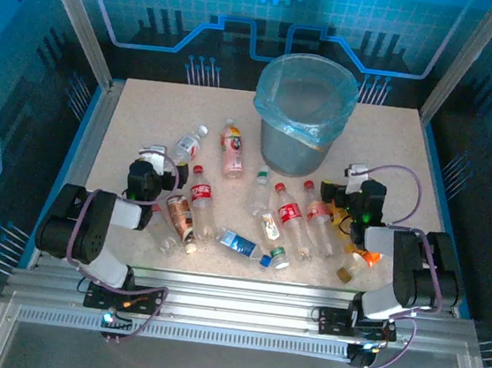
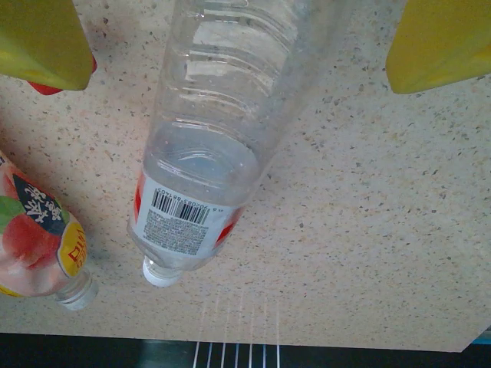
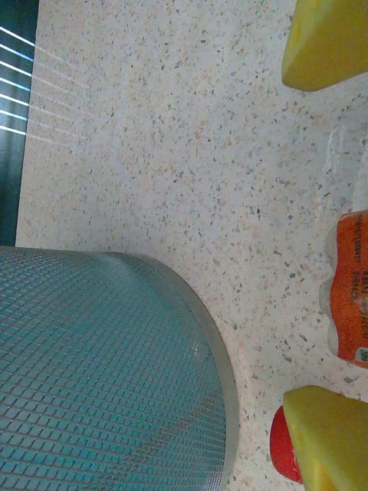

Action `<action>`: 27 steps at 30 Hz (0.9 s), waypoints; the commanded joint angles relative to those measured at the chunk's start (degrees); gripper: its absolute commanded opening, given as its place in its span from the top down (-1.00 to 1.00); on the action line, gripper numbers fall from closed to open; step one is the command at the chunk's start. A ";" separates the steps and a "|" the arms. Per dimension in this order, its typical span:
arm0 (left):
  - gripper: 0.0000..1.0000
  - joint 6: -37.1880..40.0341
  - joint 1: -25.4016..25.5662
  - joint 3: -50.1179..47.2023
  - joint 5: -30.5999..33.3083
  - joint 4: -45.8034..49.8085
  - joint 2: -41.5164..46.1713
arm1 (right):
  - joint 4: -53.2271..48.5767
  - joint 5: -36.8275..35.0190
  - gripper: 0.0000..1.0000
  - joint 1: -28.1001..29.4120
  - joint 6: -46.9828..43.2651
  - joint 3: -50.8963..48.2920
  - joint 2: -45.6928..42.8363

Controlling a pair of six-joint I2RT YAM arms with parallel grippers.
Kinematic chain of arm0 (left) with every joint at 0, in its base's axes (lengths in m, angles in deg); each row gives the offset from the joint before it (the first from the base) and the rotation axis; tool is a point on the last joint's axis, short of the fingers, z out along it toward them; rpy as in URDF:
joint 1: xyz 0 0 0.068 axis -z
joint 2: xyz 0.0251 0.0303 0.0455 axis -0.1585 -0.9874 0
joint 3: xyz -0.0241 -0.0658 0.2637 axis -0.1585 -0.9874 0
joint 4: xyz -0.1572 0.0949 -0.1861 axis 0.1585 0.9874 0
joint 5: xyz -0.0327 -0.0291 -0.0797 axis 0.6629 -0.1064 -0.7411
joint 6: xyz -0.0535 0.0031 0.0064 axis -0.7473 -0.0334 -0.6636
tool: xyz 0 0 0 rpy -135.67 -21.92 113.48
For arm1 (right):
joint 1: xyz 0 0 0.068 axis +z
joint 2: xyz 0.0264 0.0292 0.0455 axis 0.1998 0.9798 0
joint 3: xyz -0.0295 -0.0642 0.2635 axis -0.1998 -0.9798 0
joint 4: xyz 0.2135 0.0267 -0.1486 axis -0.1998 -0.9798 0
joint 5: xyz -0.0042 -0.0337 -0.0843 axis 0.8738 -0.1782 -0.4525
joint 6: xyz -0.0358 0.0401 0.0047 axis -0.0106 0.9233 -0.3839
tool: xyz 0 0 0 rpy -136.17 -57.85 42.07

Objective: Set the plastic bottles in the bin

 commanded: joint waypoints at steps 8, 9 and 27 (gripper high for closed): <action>-0.98 1.08 -0.49 1.19 -1.61 -0.19 0.58 | -0.05 0.05 -1.00 0.33 -0.40 1.28 0.38; -0.98 1.02 -0.49 1.23 -1.54 -0.20 0.61 | -0.05 0.05 -1.00 0.29 -0.39 1.28 0.38; -0.98 0.92 -0.82 1.35 -2.15 0.08 0.60 | -0.09 0.07 -1.00 0.36 -0.41 1.29 0.38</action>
